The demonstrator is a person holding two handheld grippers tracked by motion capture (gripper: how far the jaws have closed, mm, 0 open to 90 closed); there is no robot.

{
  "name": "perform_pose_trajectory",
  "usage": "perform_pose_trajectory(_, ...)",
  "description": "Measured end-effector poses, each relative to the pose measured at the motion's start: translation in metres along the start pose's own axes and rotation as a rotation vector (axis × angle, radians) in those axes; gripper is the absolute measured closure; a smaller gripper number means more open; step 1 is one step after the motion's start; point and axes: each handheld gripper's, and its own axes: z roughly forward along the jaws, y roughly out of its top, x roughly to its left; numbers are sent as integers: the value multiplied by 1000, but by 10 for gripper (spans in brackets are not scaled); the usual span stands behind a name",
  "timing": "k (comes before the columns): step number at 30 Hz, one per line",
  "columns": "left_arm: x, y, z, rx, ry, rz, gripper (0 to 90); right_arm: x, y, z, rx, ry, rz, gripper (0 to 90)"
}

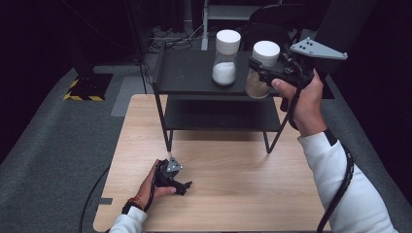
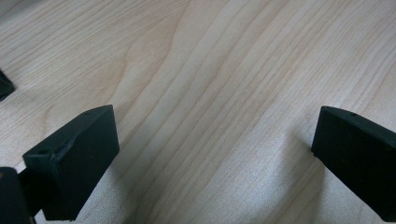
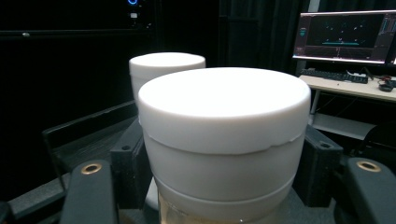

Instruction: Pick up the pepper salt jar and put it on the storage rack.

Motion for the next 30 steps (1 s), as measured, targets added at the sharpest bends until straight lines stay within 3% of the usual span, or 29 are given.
perform_pose_trajectory(15,0,0,0,0,0,0,7,-12,7,34,11,-24,10,336)
perform_pose_trajectory(30,0,0,0,0,1,0,7,-22,2,54,12,-16,32,335)
